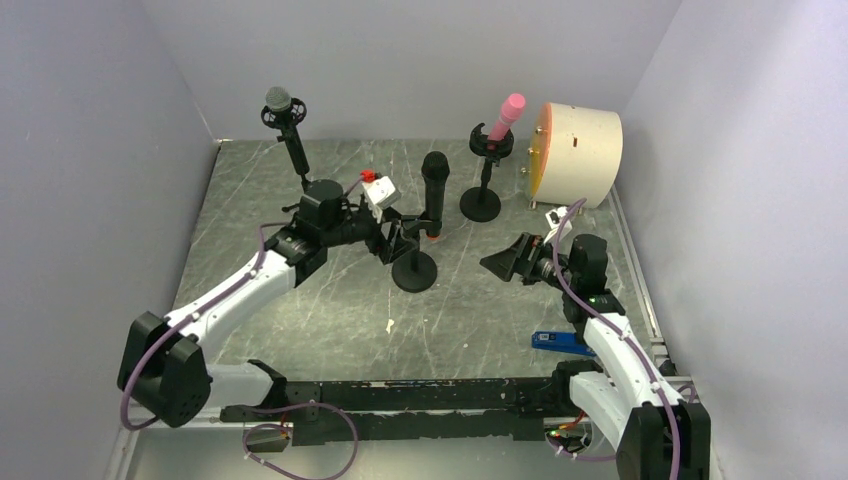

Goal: Remove the microphone from the stand

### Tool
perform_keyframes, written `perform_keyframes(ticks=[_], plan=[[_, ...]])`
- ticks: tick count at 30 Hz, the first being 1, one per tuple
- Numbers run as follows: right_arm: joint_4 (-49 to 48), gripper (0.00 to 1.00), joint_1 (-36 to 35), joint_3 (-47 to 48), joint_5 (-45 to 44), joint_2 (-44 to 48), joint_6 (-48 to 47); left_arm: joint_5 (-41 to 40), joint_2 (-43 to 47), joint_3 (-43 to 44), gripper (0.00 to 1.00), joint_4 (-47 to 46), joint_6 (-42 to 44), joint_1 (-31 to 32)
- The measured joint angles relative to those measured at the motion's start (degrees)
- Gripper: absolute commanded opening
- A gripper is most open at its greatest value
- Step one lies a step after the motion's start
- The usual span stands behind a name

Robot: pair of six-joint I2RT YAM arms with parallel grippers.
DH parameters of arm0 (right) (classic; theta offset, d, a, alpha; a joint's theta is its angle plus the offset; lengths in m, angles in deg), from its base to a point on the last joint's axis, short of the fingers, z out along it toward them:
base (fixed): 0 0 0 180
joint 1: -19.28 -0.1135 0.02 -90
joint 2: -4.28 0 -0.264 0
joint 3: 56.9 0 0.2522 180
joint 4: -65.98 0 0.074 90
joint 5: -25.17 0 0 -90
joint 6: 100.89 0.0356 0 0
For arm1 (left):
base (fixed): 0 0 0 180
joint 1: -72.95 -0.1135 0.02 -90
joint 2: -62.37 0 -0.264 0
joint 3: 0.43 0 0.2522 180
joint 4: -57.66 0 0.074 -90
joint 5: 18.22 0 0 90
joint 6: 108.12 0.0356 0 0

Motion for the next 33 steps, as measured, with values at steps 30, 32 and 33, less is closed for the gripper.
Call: perform_keyframes(ticks=[30, 32, 33], plan=[[-3.9, 0.98, -8.2, 1.1, 0.6, -2.8, 2.3, -5.4, -4.8, 6.1, 0.42, 7.5, 5.4, 2.0], [-4.1, 0.98, -9.7, 1.5, -0.3, -3.4, 2.3, -5.5, -5.0, 6.5, 0.39, 8.1, 5.3, 2.1], [-4.1, 0.98, -10.4, 1.6, -0.5, -3.6, 2.4, -5.6, -5.0, 6.6, 0.40, 8.4, 5.3, 2.1]])
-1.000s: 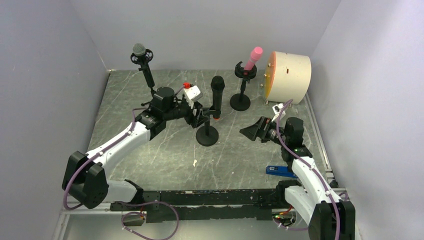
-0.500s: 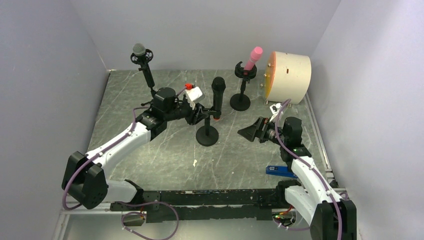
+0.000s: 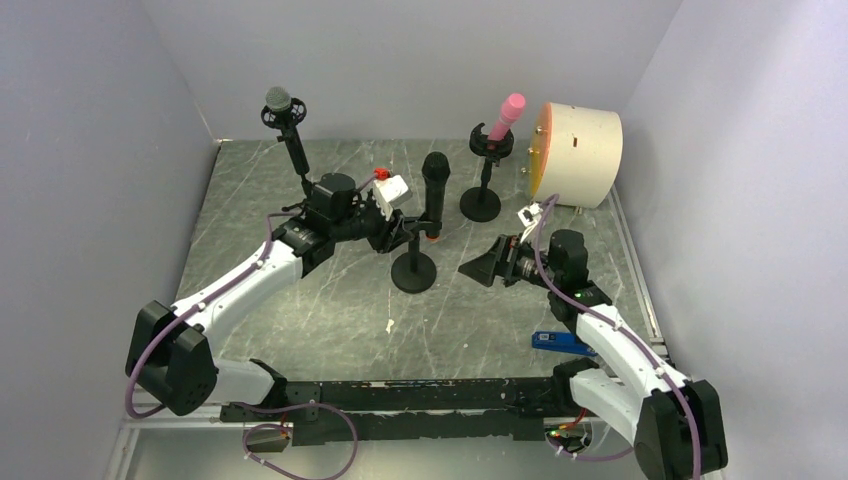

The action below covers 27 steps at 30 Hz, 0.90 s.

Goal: Remove the microphone from the stand

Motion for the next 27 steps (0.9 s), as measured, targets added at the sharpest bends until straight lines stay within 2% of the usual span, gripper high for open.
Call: perform_keyframes(ticks=[1, 4, 9, 11, 16, 19, 20, 27], plan=[[-0.1, 0.98, -0.9, 0.2, -0.4, -0.3, 0.0, -0.1, 0.0, 0.0, 0.42, 0.2, 0.0, 0.0], [-0.3, 0.98, -2.3, 0.4, -1.3, -1.0, 0.0, -0.3, 0.0, 0.0, 0.56, 0.2, -0.1, 0.0], [-0.4, 0.98, -3.0, 0.6, -2.2, -1.4, 0.0, -0.5, 0.0, 0.1, 0.62, 1.0, -0.8, 0.2], [-0.4, 0.98, -3.1, 0.7, -2.4, -1.4, 0.0, -0.3, 0.0, 0.1, 0.55, 1.2, -0.9, 0.2], [-0.5, 0.97, -3.2, 0.9, -2.8, -1.5, 0.5, -0.3, 0.0, 0.2, 0.29, 1.4, -0.9, 0.2], [-0.8, 0.97, -3.5, 1.9, -2.9, -1.8, 0.7, -0.4, 0.0, 0.6, 0.20, 2.0, -0.7, 0.2], [-0.7, 0.97, -3.7, 2.5, -3.2, -1.9, 0.6, -0.4, 0.0, 0.6, 0.14, 2.1, -0.8, 0.2], [0.1, 0.98, -9.1, 9.6, -7.9, -1.8, -4.6, -0.7, 0.8, 0.3, 0.04, 2.9, -1.1, 0.2]])
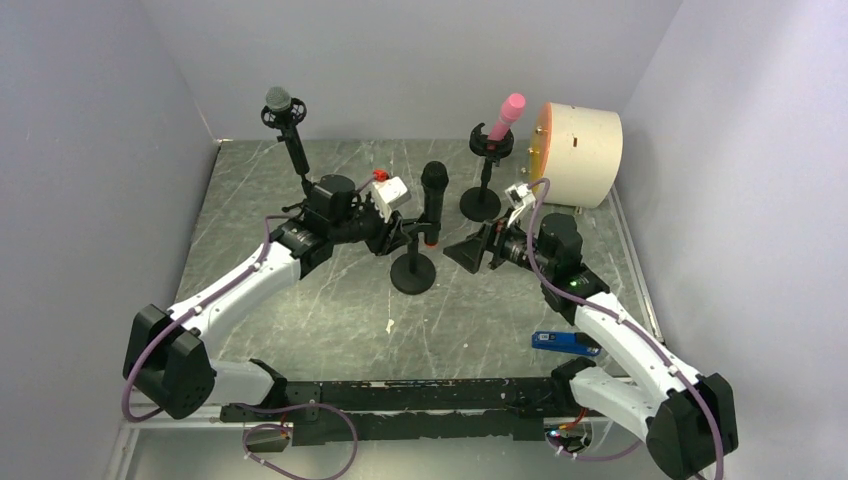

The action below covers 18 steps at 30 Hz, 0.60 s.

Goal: Remove the microphone from the stand

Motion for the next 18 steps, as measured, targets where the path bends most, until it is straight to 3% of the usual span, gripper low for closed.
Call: perform_keyframes(ticks=[5, 14, 16, 18], plan=[[0.2, 0.98, -2.7, 3.6, -3.7, -1.4, -4.1, 0.1, 1.2, -1.0, 0.03, 0.4, -0.6, 0.0], [-2.3, 0.92, -9.3, 13.1, -10.6, -12.5, -11.6, 0.2, 1.4, -1.0, 0.03, 0.6, -1.4, 0.0], [-3.1, 0.85, -10.7, 14.7, -12.4, -14.7, -13.0, 0.5, 1.6, -1.0, 0.03, 1.2, -1.5, 0.0], [-4.4, 0.70, -11.7, 15.9, -14.6, -16.6, -14.7, 1.0, 2.0, -1.0, 0.03, 1.9, -1.5, 0.0]])
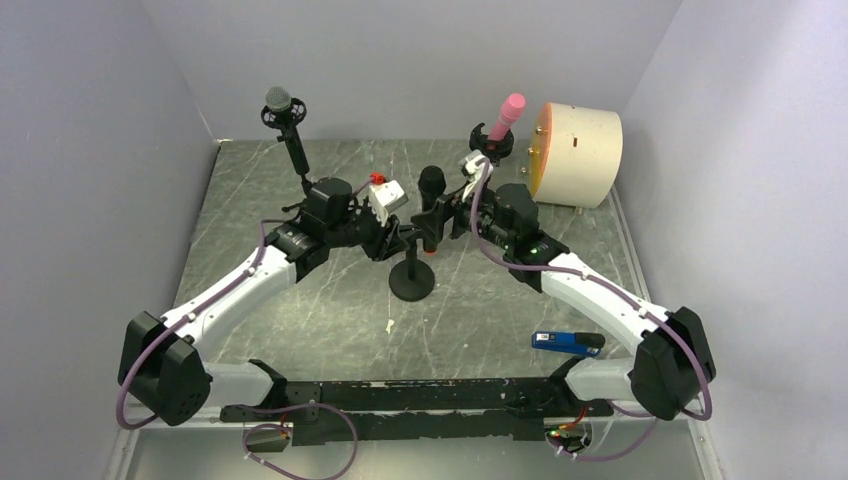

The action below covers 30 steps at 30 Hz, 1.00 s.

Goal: Remove the microphone from the stand

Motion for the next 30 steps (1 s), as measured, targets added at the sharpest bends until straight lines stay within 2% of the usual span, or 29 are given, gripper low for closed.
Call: perform_keyframes(ticks=[5, 7, 12, 17, 24, 30], plan=[[-1.0, 0.36, -2.2, 1.9, -2.7, -2.4, -4.3, 1.0, 1.4, 0.0, 0.05, 2.9, -0.4, 0.0], [-0.7, 0.26, -3.3, 2.3, -3.4, -2.5, -5.7, 1.1, 2.1, 0.0, 0.17, 4.0, -0.8, 0.0], [0.1, 0.24, -7.2, 1.7, -6.2, -0.8, -8.4, 1.1, 5.9, -1.8, 0.64, 5.7, -2.6, 0.0], [0.6, 0.21, -11.1, 0.2, -9.5, 1.0, -10.0, 1.7, 10.3, -3.7, 0.84, 5.8, -5.8, 0.1], [0.2, 0.21, -12.9, -0.6, -13.2, 1.7, -10.2, 2.8, 13.1, -3.6, 0.80, 9.9, -5.3, 0.1], [0.1, 0.21, -13.5, -0.7, -14.2, 1.7, -9.5, 4.0, 13.4, -3.6, 0.72, 13.8, -2.2, 0.1]])
